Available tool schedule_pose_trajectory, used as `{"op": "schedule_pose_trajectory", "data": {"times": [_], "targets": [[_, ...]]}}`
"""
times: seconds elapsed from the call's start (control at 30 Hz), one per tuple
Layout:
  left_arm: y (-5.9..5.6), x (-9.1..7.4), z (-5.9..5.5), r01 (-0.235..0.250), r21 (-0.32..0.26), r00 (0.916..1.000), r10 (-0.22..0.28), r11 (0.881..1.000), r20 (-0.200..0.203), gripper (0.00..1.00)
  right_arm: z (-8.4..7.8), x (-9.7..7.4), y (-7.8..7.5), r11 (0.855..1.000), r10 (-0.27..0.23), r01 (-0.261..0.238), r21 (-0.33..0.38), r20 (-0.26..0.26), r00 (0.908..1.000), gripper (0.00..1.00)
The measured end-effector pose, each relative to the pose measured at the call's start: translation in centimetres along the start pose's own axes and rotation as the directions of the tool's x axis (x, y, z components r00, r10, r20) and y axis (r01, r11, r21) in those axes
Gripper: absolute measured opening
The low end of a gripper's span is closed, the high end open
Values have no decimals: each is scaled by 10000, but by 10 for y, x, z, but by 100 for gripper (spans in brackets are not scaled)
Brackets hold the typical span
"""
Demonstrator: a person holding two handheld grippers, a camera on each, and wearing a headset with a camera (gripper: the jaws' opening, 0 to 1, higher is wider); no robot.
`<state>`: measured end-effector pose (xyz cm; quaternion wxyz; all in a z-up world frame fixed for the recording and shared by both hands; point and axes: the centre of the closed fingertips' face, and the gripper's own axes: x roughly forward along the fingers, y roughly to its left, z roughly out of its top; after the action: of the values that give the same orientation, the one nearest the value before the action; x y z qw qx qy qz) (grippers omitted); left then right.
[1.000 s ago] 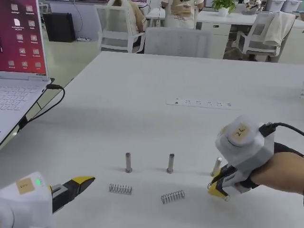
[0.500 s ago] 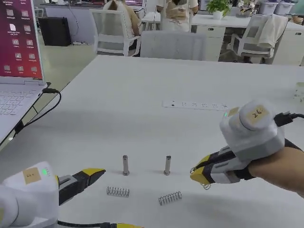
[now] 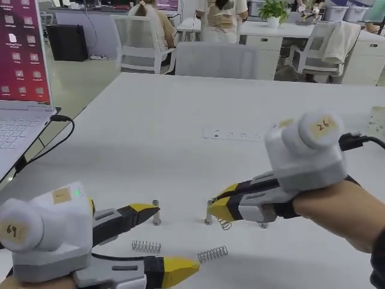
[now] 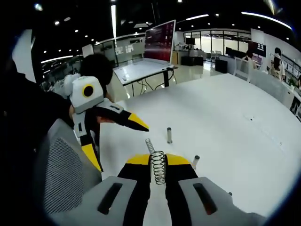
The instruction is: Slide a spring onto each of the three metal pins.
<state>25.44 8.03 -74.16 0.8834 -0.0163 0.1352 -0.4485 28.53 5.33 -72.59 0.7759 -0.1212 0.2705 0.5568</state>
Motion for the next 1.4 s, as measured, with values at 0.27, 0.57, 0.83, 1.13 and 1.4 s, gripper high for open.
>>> {"op": "schedule_pose_trajectory", "data": {"times": [0.27, 0.57, 0.83, 1.13, 1.4], "targets": [[-3, 10, -4, 728, -457, 9967, -710, 9963, 404, 46, -3, 12, 6, 9988, 265, -275, 398, 251, 9993, 8], [-6, 25, -15, 1324, -1038, 9911, -1300, 9857, 289, 41, -1, 16, 16, 9916, 745, -815, 1003, 717, 9946, 8], [-8, 31, -9, 1585, -1225, 9864, -1516, 9797, 639, 28, 2, 19, 21, 9822, 958, -1125, 1503, 1138, 9889, 8], [-12, 33, -11, 1732, -1150, 9842, -1674, 9781, 585, 17, 12, 21, 31, 9673, 1347, -1672, 1906, 1721, 9758, 8], [-14, 33, -9, 1771, -969, 9833, -1719, 9794, 599, 5, 9, 23, 36, 9657, 1483, -1791, 1880, 1670, 9747, 8]]}}
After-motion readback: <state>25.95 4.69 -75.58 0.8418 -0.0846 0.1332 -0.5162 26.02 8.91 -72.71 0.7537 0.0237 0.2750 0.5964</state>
